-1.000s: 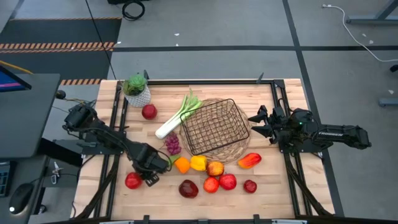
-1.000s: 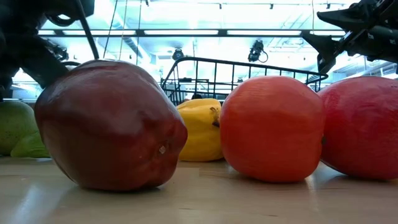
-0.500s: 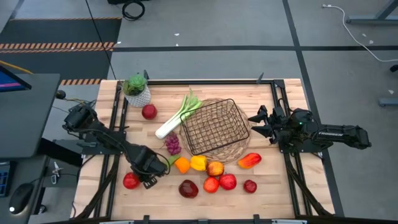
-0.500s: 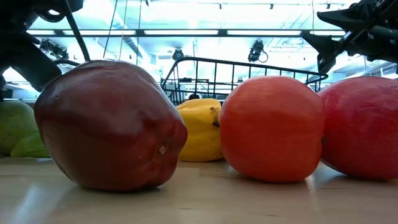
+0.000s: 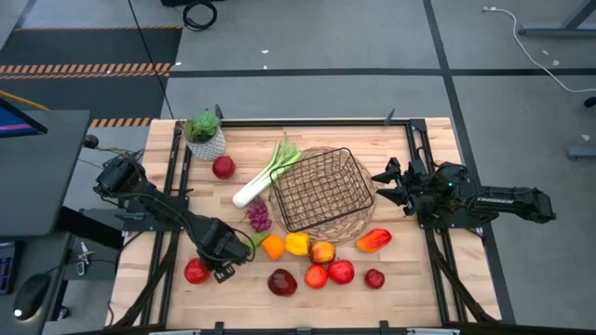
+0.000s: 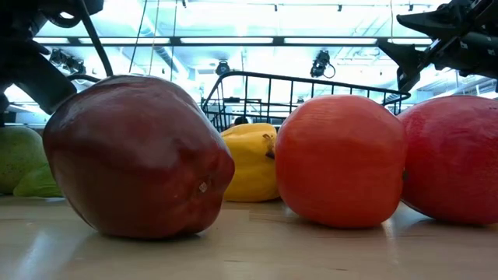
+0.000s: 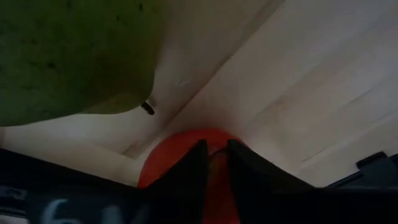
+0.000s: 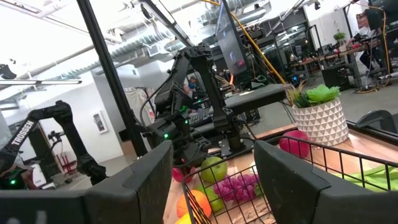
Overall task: Build produce basket
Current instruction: Put the red apple into the black wire basket
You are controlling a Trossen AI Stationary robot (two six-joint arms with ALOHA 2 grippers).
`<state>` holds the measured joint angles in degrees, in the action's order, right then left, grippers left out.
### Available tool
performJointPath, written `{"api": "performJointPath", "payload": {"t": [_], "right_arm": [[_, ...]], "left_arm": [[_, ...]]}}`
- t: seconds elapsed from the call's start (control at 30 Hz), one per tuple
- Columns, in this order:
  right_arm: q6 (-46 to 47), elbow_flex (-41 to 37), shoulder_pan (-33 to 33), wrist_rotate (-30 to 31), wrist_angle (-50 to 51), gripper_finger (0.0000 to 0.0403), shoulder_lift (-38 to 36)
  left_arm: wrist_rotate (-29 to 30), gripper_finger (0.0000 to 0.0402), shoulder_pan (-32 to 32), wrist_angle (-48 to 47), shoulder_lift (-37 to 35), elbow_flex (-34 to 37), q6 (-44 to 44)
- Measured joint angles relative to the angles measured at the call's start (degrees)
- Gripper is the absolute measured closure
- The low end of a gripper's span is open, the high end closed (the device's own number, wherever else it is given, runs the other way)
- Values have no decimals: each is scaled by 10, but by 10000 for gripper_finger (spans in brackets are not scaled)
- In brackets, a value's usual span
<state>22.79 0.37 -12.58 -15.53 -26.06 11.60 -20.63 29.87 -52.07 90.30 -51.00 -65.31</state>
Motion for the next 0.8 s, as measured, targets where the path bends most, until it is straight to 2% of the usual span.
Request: {"api": "performJointPath", "payload": {"t": [0.37, 0.8], "right_arm": [[0, 0, 0, 0, 0, 172, 0], [0, 0, 0, 0, 0, 172, 0]], "left_arm": [[4, 393, 0, 0, 0, 0, 31], [11, 400, 0, 5, -8, -2, 36]]}}
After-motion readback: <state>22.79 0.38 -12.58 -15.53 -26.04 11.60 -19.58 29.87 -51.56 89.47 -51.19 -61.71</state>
